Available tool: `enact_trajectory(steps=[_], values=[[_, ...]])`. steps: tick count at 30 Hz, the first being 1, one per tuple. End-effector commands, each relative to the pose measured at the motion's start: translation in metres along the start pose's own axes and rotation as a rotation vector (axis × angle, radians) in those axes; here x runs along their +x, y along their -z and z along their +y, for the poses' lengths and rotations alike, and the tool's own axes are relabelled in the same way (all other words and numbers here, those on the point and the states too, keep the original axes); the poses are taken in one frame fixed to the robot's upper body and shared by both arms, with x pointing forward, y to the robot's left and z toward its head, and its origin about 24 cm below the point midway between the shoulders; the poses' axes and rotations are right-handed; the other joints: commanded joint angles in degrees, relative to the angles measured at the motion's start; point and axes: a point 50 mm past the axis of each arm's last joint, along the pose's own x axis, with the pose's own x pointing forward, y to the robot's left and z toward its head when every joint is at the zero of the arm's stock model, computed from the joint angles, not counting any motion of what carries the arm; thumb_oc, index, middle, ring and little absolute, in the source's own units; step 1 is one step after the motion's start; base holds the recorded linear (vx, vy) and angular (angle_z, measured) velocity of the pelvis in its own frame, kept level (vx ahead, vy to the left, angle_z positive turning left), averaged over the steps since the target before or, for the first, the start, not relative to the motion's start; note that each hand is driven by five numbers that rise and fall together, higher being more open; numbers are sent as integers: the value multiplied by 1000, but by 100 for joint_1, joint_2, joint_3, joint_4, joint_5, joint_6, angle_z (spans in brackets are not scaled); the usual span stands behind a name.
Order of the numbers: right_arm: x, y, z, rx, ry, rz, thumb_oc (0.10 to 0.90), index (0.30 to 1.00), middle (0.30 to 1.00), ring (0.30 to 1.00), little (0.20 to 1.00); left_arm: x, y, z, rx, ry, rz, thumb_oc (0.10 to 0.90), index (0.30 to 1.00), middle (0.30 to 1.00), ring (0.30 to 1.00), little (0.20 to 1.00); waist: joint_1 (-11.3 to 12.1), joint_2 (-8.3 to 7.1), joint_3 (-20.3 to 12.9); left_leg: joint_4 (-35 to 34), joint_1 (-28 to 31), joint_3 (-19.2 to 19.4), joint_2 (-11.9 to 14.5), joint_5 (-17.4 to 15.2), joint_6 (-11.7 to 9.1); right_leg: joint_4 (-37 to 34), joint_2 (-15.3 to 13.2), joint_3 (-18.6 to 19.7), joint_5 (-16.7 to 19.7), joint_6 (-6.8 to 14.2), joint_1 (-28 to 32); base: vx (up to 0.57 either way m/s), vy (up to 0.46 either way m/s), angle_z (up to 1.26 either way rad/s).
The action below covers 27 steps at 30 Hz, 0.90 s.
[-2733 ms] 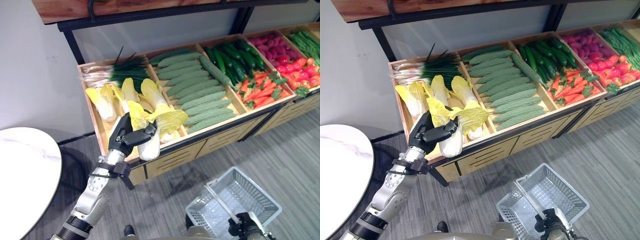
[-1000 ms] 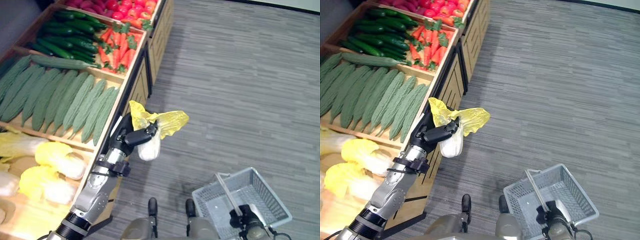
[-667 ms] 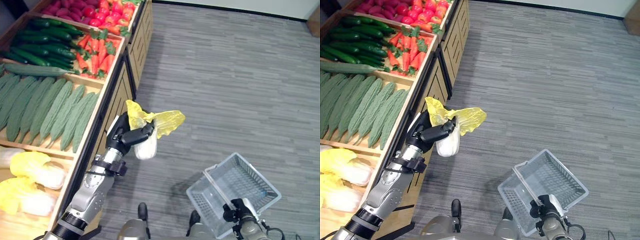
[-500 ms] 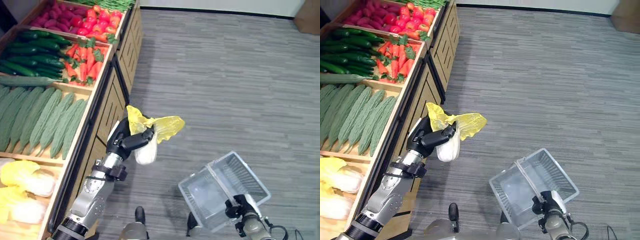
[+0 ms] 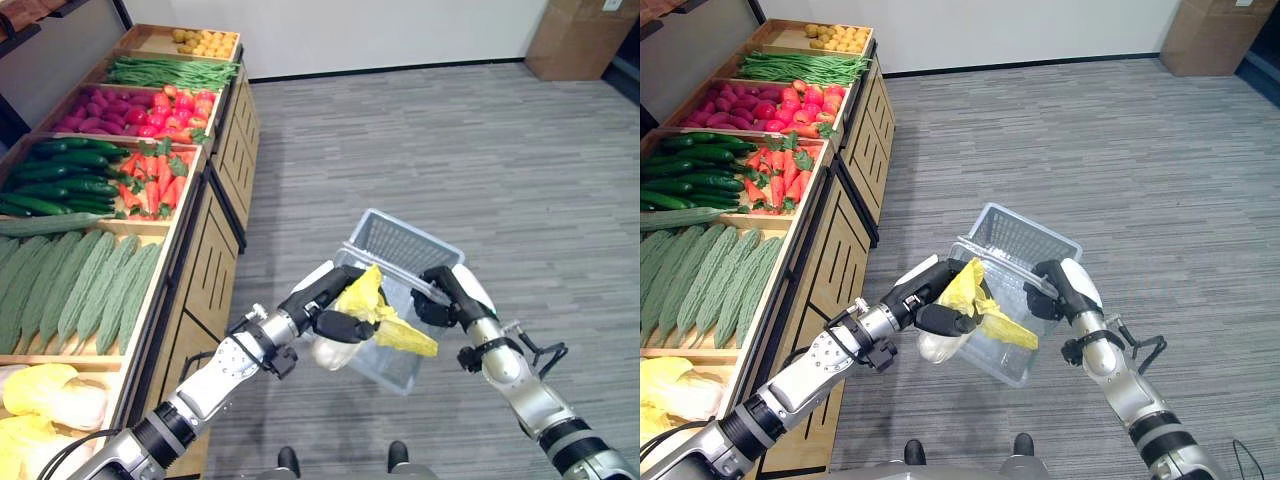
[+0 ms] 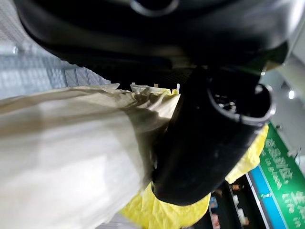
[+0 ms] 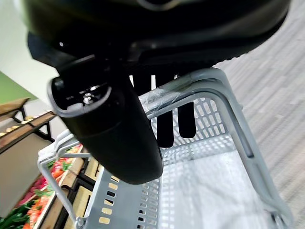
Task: Get the vegetables into the basket
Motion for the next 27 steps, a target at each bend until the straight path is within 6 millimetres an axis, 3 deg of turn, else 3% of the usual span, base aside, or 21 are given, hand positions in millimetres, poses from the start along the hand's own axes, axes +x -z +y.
enact_trajectory(steps=[1, 3, 4, 9, 10, 11, 17, 20, 24, 27], values=[[28, -53, -32, 149, 138, -262, 400, 300, 300, 300, 300, 20, -23, 13, 349, 24, -130, 400, 300, 300, 300, 300, 129, -385, -451, 5, 25, -89, 89, -344, -136, 1, -313, -183, -130, 366, 19, 22, 31, -2], [32, -68, -30, 195, 134, -315, 400, 300, 300, 300, 300, 31, -16, 13, 522, 41, -95, 400, 300, 300, 300, 300, 105, -391, -482, 5, 37, -84, 74, -359, -134, 1, -327, -189, -114, 376, 31, 0, 21, -5], [32, -90, -21, 279, 103, -401, 400, 300, 300, 300, 300, 44, -2, 15, 726, 16, -43, 400, 300, 300, 300, 300, 81, -399, -515, 5, 40, -79, 68, -374, -136, 1, -340, -172, -104, 382, 23, -10, 17, -4], [7, -123, 20, 458, -115, -543, 400, 300, 300, 300, 300, 44, 28, 30, 934, -112, 101, 400, 300, 300, 300, 300, -7, -429, -536, 5, 37, -1, 91, -346, -170, 1, -346, -118, -60, 394, -24, -10, 3, -5], [1, -125, 26, 471, -154, -556, 400, 300, 300, 300, 300, 40, 39, 31, 963, -120, 152, 580, 553, 553, 553, 553, -22, -438, -540, 5, 28, 14, 99, -339, -184, 1, -345, -125, -61, 394, -27, 0, 0, 0], [-3, -127, 28, 469, -180, -572, 400, 300, 300, 300, 300, 35, 51, 33, 1005, -116, 215, 900, 1000, 1000, 1000, 1000, -33, -444, -541, 5, 23, 24, 109, -337, -189, 1, -341, -121, -65, 395, -29, -19, -3, -5], [-8, -105, 28, 422, -153, -486, 400, 300, 300, 300, 300, 6, 82, 31, 983, -127, 362, 900, 1000, 1000, 1000, 1000, 14, -462, -519, 5, 27, 17, 109, -337, -194, 1, -352, -158, -65, 396, 0, -4, 3, -1], [-8, -59, 20, 351, 2, -283, 400, 300, 300, 300, 300, -47, 93, 13, 578, -245, 413, 900, 1000, 1000, 1000, 1000, 246, -493, -412, 5, -76, -150, 57, -314, -147, 1, -407, -321, -54, 409, 24, 1, 29, 16], [-14, -21, 18, 244, 94, -122, 400, 300, 300, 300, 300, -87, 92, 10, 256, -397, 421, 900, 1000, 1000, 1000, 1000, 428, -532, -331, 5, -154, -329, -25, -314, -80, 1, -464, -446, -49, 431, 75, 16, 35, 37], [-23, 1, 20, 287, 125, -11, 400, 300, 300, 300, 300, -112, 106, 6, 47, -508, 501, 900, 1000, 1000, 1000, 1000, 501, -541, -299, 5, -192, -410, -62, -302, -53, 1, -493, -519, -44, 443, 94, 4, 19, 17]])
